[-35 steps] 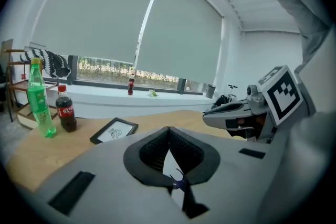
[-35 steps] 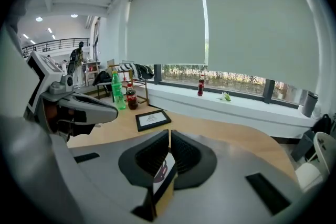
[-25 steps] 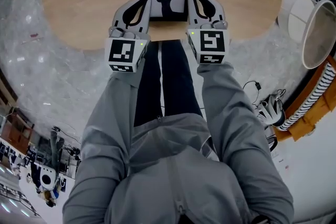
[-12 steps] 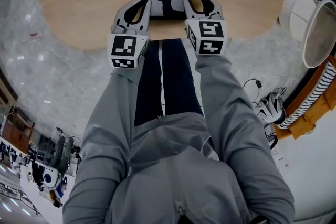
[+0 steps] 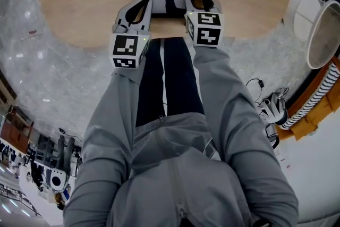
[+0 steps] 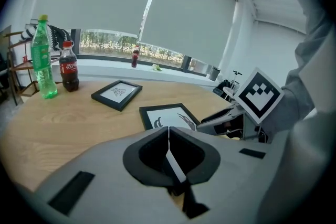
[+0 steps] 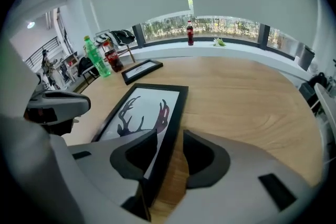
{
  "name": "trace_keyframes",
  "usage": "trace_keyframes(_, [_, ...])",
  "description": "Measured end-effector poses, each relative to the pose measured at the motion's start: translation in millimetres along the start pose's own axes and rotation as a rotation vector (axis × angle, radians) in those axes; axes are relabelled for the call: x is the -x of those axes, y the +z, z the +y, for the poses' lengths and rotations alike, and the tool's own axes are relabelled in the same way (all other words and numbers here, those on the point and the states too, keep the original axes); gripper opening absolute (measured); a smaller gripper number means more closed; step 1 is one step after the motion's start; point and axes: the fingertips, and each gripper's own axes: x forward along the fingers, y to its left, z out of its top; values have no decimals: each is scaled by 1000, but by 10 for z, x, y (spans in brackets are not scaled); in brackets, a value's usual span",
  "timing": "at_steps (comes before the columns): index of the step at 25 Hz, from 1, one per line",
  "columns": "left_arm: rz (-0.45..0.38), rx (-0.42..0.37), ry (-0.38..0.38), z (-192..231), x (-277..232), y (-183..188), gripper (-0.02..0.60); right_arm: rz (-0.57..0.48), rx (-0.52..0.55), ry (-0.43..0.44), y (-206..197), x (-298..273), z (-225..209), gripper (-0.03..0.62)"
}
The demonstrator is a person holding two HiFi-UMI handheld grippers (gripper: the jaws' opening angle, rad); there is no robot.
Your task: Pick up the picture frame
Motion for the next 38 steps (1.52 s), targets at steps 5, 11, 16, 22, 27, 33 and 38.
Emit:
trace_keyframes(5, [-12, -1, 1, -14, 30, 11, 18, 1, -61, -4, -20, -18, 36, 120])
trace_keyframes(11, [-13, 0, -2, -58, 76, 12, 18, 21, -141, -11, -72, 19, 8, 84])
trace_keyframes(16, [-12, -17, 2, -104, 136, -61, 18, 43, -154, -19, -305, 170, 43, 80])
trace_keyframes(22, [27, -10, 0, -218, 205, -244, 18, 84, -159, -30, -699, 399, 128, 78])
trace_keyframes(27, [72, 4, -3, -292, 299, -453, 18, 112, -165, -31, -937, 524, 225, 78])
trace_keyframes(33, [159, 34, -17, -509, 480, -820, 18, 134, -153, -33, -1115, 655, 243, 78])
trace_keyframes(38, [252, 74, -28, -635, 621, -1176, 18, 154, -143, -29, -1188, 679, 276, 78])
